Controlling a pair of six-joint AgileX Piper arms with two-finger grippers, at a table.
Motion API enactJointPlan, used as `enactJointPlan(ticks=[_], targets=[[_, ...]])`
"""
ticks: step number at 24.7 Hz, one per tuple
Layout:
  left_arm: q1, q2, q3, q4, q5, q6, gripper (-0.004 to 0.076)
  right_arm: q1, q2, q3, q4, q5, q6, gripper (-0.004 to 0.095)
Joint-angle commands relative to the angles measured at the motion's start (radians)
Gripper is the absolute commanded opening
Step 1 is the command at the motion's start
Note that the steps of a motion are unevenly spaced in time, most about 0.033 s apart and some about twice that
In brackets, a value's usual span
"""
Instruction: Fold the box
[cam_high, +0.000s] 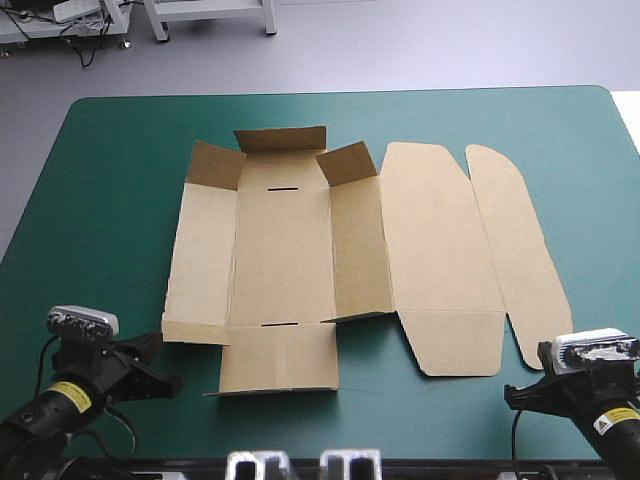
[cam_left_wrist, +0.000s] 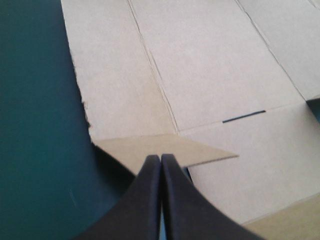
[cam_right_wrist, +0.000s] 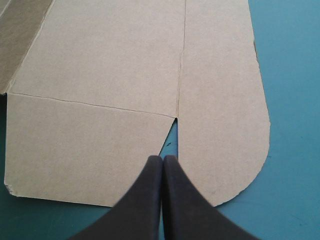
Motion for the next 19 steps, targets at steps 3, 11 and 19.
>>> enactJointPlan(ticks=[3, 11, 19], targets=[[-0.002, 0.238, -0.137, 0.027, -0.226, -0.003, -0.0009, 0.003, 0.012, -0.028, 0.004, -0.063, -0.002, -0.002], [0.01, 0.565, -0.351, -0.09, -0.168, 0.207, 0.0018, 0.003, 0.012, -0.028, 0.004, -0.063, -0.002, -0.002], [0.309, 0.7, -0.476, -0.566, 0.099, 0.646, 0.0018, 0.003, 0.012, -0.028, 0.004, -0.063, -0.002, -0.002]])
